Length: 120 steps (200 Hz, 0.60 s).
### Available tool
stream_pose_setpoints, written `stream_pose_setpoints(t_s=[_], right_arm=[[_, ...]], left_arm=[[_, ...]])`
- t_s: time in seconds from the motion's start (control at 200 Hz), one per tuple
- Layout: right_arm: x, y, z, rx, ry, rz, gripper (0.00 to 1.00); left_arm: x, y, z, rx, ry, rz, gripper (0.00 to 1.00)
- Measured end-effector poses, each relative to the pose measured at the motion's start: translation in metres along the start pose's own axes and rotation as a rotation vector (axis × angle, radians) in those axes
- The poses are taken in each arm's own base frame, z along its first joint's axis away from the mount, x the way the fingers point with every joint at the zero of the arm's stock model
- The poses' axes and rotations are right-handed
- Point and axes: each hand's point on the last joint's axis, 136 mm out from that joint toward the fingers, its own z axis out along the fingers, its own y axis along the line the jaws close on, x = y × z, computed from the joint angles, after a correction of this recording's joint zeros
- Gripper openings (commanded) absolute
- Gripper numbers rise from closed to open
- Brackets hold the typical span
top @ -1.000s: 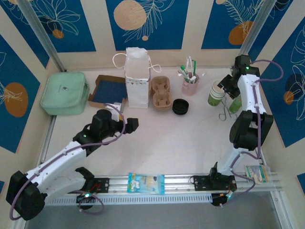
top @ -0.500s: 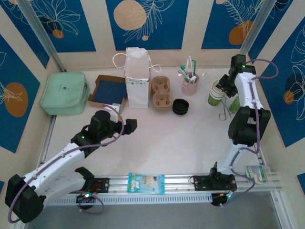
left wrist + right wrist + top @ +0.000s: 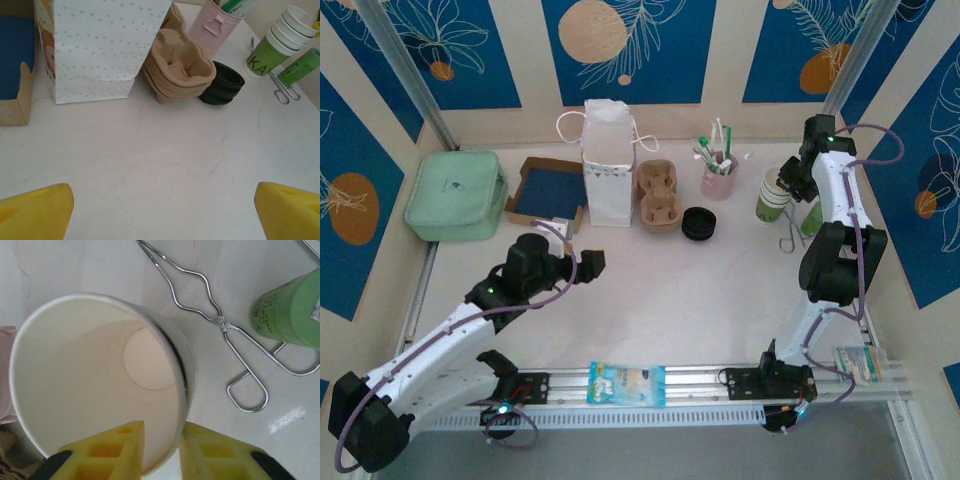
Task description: Pack the takeout coffee
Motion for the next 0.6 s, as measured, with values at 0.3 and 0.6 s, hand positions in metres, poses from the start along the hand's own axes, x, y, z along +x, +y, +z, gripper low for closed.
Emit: stream_pose_setpoints(t_s=[0.3, 0.6], right_arm=[[-0.0002, -0.0001, 0.0, 0.0, -0.001, 0.01, 0.06], [0.0, -0.0001, -0.0002, 0.0, 0.0, 0.011, 0.0]], left_arm=[[-0.0012, 0.0007, -0.0017, -0.005, -0.006, 0.001, 0.93], [-0.0003, 0.0011, -0.0034, -0.007, -0.003, 0.0, 0.93]])
